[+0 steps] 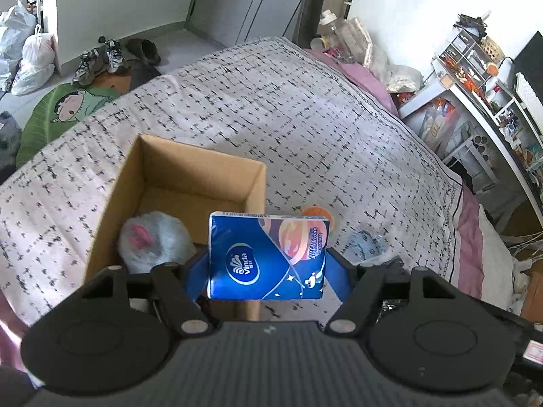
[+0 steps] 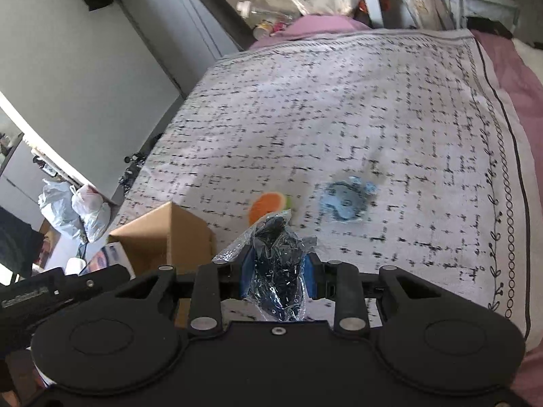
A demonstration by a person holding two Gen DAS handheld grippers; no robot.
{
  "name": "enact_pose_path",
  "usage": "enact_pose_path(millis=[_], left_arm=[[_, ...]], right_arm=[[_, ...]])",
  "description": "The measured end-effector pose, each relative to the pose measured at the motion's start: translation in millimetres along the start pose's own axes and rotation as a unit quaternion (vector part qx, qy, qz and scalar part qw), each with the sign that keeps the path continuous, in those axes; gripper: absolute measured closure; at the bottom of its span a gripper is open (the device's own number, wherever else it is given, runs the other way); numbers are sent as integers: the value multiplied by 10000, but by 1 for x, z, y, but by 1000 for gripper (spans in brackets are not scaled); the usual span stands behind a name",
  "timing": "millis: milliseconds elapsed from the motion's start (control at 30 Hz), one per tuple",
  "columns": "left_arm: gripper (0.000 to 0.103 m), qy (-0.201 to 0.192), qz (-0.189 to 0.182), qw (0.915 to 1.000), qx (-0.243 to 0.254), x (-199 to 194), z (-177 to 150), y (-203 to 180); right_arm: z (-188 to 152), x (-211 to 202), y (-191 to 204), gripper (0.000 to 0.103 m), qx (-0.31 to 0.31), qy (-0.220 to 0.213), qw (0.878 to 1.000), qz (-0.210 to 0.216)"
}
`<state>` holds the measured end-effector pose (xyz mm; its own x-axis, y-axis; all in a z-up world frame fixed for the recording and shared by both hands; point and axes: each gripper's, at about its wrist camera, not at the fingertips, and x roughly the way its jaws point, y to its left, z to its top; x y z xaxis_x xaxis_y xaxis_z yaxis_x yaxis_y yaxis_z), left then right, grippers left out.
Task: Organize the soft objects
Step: 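Carry both items over the box and open both tools to drop them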
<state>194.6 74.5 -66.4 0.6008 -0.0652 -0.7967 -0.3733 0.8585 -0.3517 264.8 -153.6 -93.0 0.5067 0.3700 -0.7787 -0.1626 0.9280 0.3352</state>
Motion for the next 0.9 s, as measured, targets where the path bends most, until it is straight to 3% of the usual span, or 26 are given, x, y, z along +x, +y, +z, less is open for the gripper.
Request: enact_pose_path(millis=[900], left_arm=[[33, -12, 98, 9999, -62, 16, 51, 68]], right_arm=[[-3, 12, 98, 73, -317, 85, 9992, 226]])
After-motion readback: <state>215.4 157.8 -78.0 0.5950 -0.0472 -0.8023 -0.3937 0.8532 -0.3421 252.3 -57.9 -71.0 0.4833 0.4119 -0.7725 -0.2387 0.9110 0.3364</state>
